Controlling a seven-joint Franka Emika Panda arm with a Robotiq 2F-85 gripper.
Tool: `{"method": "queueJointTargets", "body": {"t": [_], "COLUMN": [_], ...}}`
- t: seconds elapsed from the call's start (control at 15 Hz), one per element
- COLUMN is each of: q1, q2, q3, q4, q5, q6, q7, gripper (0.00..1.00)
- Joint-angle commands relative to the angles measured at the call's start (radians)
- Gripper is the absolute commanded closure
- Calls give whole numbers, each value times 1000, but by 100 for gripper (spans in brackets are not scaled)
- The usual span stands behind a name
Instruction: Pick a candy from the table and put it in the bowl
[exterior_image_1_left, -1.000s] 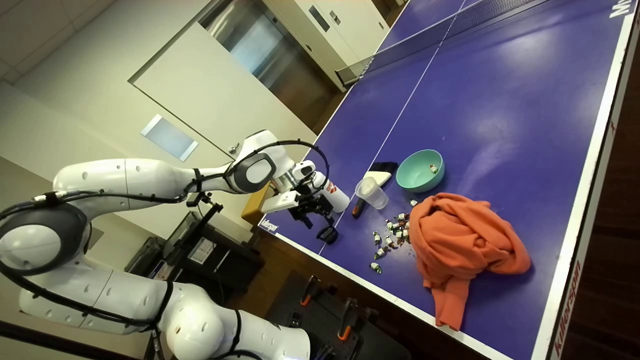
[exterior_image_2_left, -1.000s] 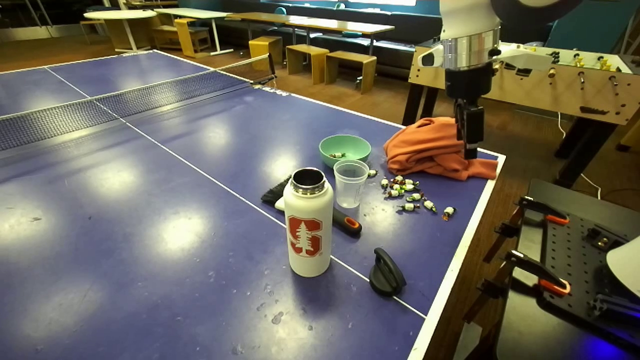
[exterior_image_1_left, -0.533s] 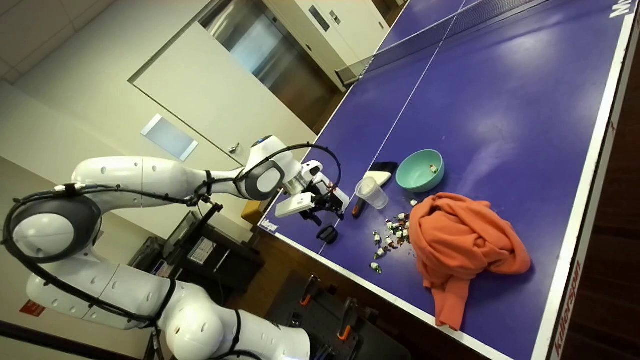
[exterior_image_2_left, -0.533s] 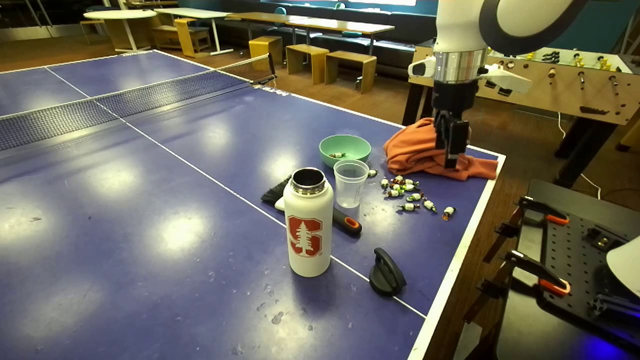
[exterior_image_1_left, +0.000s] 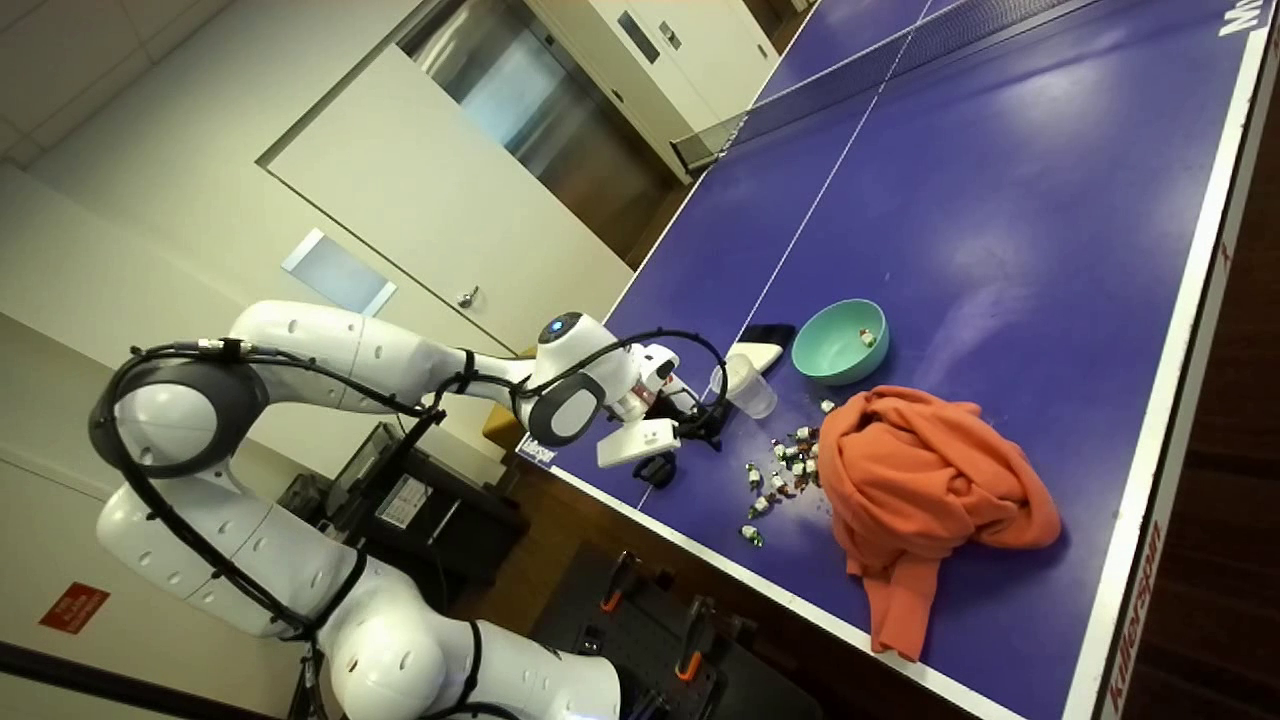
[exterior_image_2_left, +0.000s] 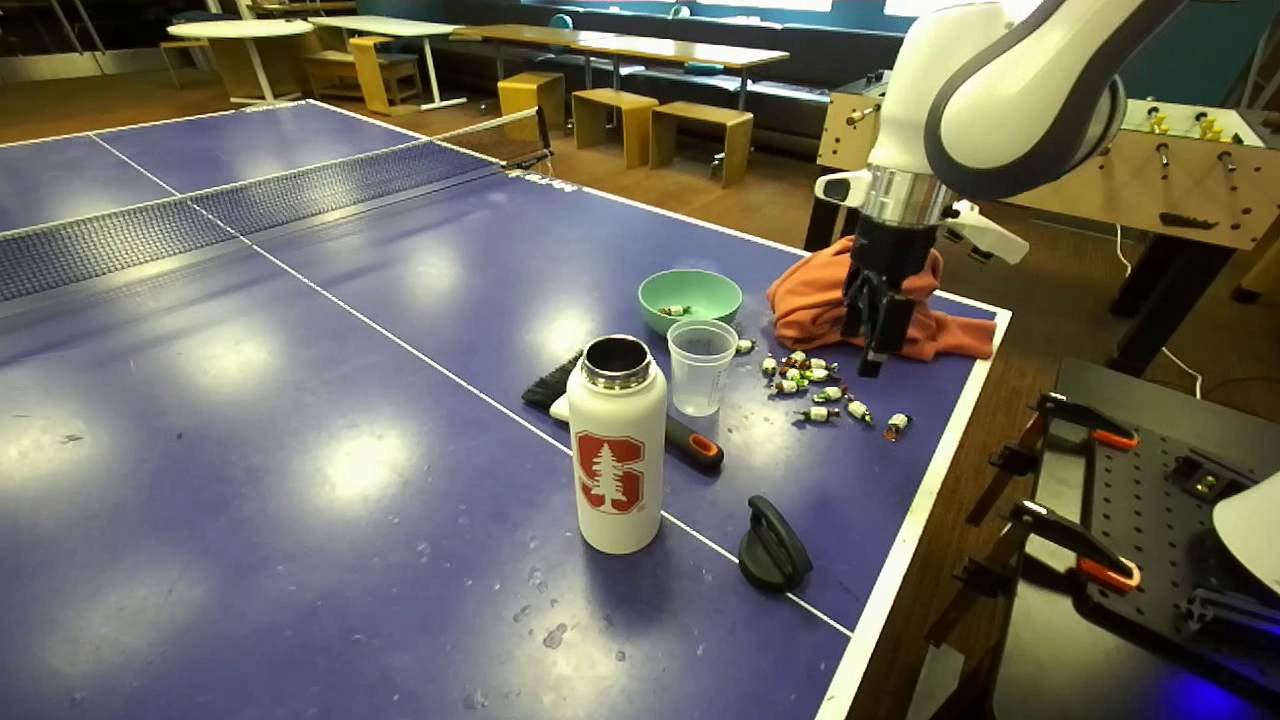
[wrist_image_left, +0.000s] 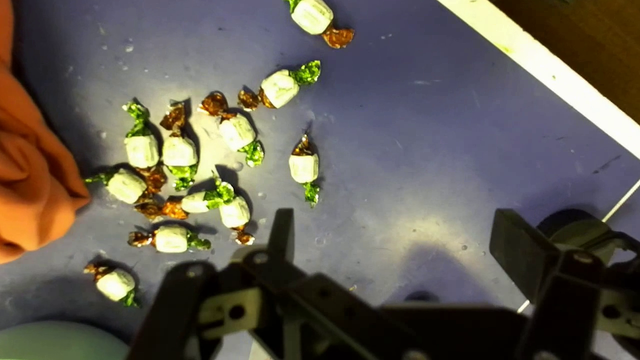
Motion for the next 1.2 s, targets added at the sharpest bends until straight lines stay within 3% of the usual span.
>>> {"method": "queueJointTargets", "body": {"t": [0.0,0.13,0.33,0.4,0.73,1.13], "q1": [-57,-76,-41,-104,-92,-65], "q2": [115,182,262,219,264,278], "q3": [69,91,32,91,61,36], "q4": [4,9,29,3,30,52], "q5": [43,-10,-129,-160,-206,-353], "q6": [141,211,272,240,252,252], "q7": [-21,30,212,176,250,352], "gripper": [0,0,0,0,0,0]}}
